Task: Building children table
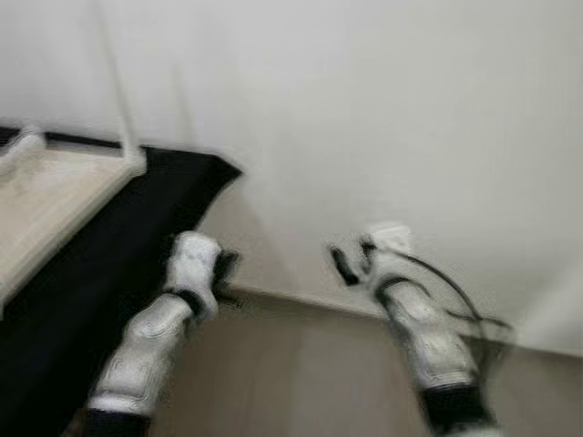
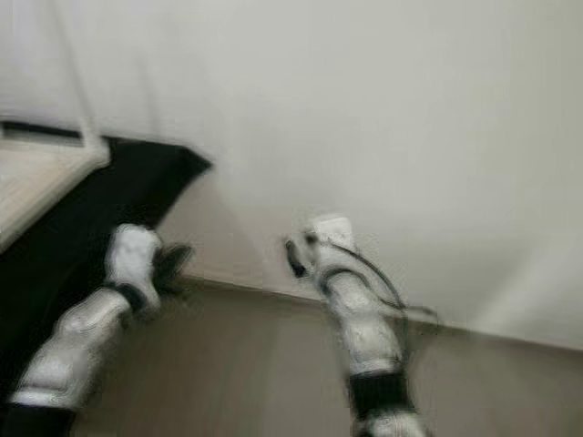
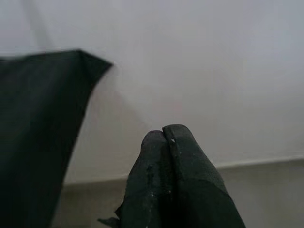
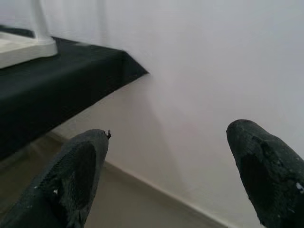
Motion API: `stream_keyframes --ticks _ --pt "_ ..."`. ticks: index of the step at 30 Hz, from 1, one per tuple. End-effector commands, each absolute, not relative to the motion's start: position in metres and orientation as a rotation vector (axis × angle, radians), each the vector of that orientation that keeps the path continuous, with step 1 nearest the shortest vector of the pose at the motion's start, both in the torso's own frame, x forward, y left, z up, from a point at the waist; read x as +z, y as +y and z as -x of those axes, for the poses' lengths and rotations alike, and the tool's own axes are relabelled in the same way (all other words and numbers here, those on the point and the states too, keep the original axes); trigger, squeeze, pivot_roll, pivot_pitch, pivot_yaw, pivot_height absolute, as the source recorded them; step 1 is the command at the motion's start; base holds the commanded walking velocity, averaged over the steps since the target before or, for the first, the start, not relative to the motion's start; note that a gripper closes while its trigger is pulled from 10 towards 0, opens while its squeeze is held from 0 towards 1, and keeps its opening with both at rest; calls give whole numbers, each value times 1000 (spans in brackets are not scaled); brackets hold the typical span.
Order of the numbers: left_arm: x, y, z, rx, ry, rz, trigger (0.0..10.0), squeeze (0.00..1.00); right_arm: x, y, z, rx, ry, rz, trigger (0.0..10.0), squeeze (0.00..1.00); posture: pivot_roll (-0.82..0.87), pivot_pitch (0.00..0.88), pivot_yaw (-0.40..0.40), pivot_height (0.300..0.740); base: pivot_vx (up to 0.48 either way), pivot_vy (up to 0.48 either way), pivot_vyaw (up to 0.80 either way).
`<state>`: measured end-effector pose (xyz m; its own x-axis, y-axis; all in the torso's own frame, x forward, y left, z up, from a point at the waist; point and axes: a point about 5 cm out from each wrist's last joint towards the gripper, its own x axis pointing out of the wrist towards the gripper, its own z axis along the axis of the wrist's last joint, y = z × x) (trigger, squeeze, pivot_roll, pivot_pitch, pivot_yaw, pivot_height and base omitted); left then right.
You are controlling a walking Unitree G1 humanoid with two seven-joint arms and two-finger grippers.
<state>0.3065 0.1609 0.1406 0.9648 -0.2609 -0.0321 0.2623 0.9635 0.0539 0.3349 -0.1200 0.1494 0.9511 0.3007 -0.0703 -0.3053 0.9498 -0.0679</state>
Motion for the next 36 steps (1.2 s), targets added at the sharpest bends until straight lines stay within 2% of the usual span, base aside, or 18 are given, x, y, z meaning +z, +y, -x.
stream_keyframes --ticks 1,18,28,36 --pt "142 149 -308 -310 17 -53 10000 0 144 -139 -334 261 79 83 10000 0 -122 0 -44 740 446 0 800" --pt "141 148 -309 -316 17 -55 10000 0 142 -133 -334 350 75 124 10000 0 -121 0 -43 740 452 0 0" --pt "141 148 -309 -323 22 -52 10000 0 141 -120 -329 545 65 154 10000 0 -111 0 -45 740 439 0 800" --pt "145 144 -305 -341 -24 -97 10000 0 140 -116 -325 654 59 151 10000 0 -111 0 -50 740 0 0 800"
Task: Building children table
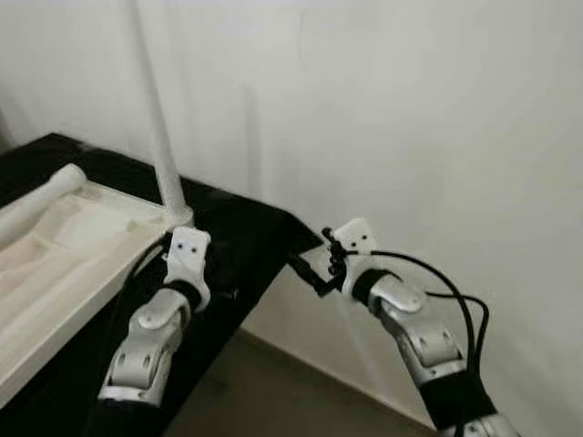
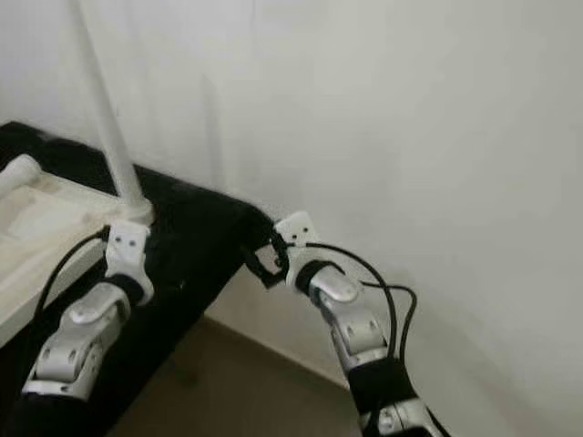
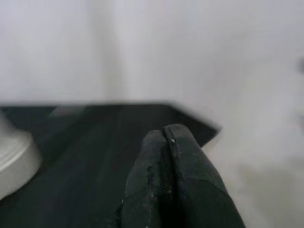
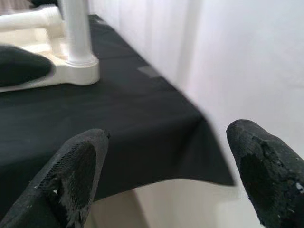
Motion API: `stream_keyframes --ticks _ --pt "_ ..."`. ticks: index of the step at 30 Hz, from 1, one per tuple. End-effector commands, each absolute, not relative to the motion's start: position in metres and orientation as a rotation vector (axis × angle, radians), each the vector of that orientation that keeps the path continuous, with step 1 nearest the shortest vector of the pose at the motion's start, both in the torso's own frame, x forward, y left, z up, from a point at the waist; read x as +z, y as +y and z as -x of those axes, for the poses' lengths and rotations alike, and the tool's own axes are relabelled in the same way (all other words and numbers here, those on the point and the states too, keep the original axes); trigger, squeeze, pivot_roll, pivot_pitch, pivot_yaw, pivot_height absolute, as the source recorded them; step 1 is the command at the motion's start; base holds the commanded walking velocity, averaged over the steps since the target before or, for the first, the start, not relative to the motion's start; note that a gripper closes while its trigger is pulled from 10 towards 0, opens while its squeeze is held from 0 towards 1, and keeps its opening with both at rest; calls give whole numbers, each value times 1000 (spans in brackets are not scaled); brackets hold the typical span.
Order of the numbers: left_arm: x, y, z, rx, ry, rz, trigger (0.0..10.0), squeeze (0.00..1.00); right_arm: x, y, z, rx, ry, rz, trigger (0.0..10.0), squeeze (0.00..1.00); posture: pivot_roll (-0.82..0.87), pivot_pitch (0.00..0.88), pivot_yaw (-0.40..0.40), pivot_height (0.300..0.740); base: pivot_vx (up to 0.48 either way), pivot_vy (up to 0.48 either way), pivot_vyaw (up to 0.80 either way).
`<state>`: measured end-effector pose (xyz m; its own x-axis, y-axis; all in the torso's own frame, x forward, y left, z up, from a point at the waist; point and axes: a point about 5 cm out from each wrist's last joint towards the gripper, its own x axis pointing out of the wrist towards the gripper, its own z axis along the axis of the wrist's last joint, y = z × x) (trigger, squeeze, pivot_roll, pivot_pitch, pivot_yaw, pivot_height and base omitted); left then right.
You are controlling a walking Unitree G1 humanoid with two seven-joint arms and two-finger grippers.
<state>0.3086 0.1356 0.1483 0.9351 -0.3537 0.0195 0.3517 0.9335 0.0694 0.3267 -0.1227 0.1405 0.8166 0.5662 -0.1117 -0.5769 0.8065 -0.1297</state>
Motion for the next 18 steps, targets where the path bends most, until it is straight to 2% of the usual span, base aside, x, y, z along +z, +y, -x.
stream_keyframes --ticks 1,18 --pt "145 144 -305 -341 -24 -97 10000 0 140 -116 -325 654 59 151 10000 0 -111 0 -50 740 0 0 800" --pt "143 146 -291 -283 11 -79 10000 0 140 -110 -320 813 46 168 10000 0 -94 0 -64 740 0 0 800"
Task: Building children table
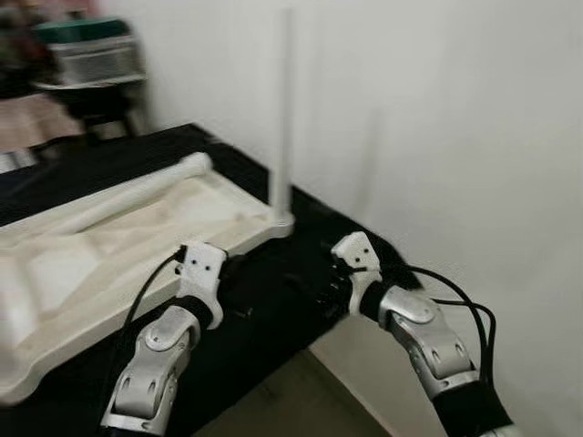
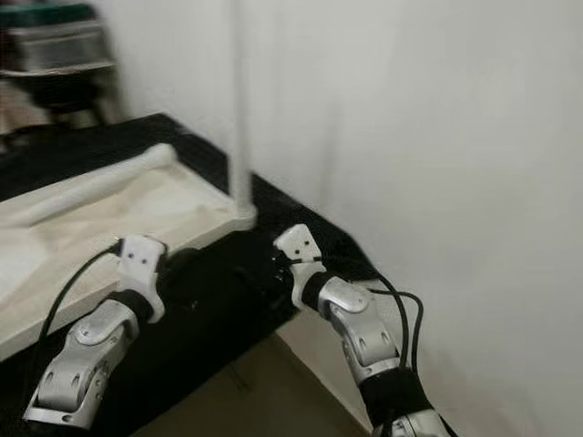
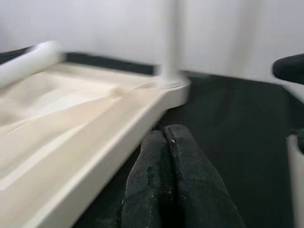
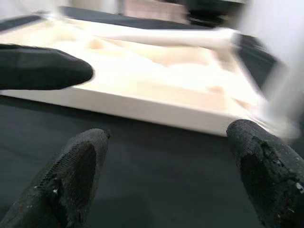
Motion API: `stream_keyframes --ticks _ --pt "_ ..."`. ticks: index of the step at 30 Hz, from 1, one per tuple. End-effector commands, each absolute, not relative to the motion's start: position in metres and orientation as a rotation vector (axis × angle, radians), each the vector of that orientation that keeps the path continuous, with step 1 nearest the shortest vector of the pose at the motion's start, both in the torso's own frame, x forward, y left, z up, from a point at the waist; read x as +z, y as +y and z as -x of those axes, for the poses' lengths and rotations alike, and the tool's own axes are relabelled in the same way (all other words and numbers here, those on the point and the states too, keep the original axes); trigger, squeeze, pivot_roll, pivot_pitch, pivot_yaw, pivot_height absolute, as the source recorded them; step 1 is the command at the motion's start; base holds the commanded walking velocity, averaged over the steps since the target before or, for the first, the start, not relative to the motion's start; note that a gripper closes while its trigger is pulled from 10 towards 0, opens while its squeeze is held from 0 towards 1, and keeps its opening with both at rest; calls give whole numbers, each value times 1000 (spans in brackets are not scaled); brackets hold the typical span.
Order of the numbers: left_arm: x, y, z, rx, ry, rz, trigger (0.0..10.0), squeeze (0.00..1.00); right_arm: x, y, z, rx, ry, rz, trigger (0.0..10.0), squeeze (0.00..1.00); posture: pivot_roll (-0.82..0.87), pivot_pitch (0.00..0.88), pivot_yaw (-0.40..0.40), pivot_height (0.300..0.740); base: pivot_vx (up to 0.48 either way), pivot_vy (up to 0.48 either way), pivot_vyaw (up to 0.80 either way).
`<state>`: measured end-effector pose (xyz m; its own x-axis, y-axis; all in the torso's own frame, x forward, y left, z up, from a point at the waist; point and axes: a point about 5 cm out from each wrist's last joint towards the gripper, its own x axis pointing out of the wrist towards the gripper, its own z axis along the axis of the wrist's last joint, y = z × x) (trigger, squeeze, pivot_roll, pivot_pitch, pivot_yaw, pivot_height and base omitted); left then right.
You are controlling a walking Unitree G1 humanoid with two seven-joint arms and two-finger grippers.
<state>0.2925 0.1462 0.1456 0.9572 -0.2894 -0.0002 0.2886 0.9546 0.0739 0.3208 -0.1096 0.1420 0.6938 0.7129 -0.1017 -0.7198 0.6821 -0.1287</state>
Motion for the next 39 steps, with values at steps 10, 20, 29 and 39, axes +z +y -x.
stream_keyframes --ticks 10,20,29,39 --pt "142 141 -293 -278 33 -108 10000 0 139 -111 -320 812 48 164 10000 0 -94 0 -66 740 0 0 800" --pt "144 138 -295 -284 35 -106 10000 0 139 -112 -321 806 50 157 10000 0 -93 0 -65 740 0 0 800" --pt "146 135 -298 -292 33 -95 10000 0 139 -112 -322 797 49 161 10000 0 -92 0 -65 740 0 0 800" --pt "145 137 -298 -289 42 -54 10000 0 140 -115 -325 738 47 160 10000 0 -90 0 -65 740 0 -138 461"
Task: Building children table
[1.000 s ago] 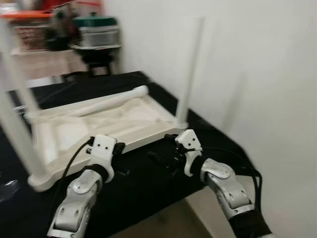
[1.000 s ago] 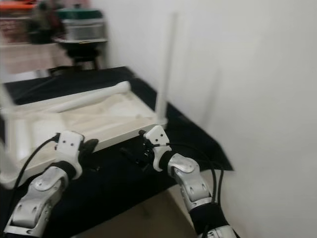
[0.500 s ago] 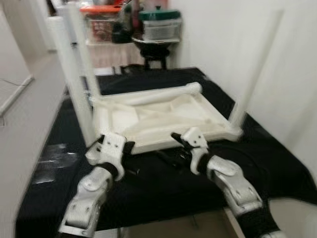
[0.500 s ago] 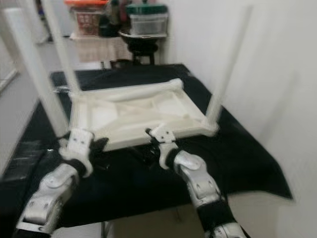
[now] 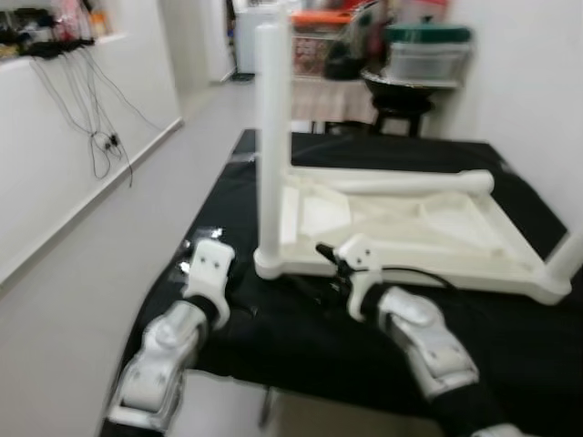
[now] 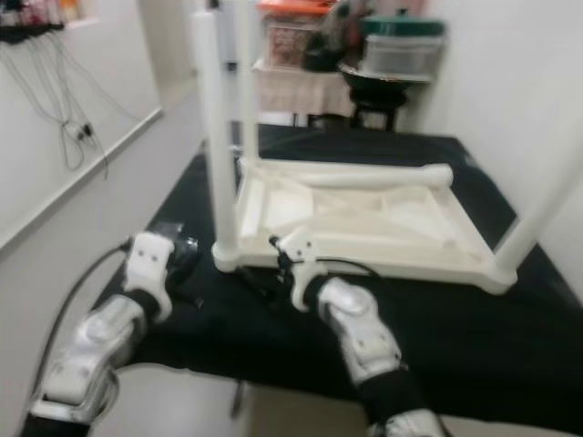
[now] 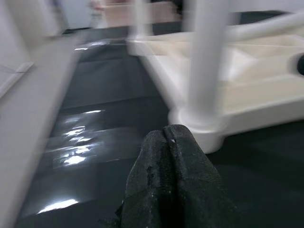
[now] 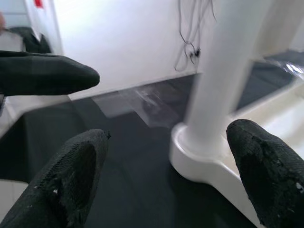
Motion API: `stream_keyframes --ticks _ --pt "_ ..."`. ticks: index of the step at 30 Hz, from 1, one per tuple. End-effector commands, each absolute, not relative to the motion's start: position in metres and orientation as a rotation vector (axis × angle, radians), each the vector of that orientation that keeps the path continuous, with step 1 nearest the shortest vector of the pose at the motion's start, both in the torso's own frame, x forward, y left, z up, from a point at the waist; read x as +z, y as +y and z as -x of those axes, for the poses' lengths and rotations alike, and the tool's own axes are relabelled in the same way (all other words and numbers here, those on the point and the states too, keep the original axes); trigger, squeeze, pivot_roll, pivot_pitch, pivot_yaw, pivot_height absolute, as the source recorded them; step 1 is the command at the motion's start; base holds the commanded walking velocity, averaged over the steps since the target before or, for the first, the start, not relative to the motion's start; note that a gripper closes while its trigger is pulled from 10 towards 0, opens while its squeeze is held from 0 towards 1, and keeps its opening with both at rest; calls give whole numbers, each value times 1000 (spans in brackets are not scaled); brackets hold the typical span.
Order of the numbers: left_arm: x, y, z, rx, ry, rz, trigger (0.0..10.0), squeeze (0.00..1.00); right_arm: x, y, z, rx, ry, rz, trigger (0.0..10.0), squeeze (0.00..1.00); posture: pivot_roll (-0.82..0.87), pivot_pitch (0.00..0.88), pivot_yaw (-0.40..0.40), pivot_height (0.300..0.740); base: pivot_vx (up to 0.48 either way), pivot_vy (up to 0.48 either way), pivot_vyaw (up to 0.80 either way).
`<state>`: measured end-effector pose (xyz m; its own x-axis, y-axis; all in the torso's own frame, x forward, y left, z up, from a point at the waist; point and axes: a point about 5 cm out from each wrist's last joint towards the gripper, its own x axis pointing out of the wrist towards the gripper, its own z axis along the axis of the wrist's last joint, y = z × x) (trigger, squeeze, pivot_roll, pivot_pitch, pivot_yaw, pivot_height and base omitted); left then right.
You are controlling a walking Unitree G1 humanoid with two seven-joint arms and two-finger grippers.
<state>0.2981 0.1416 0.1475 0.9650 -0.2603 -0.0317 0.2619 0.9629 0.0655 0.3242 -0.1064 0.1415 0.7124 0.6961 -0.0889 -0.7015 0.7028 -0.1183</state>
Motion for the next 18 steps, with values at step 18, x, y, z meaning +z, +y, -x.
stream_keyframes --ticks 18 --pt "146 137 -303 -267 36 -28 10000 0 138 -123 -334 608 105 224 10000 0 -114 0 -73 740 0 -180 0"
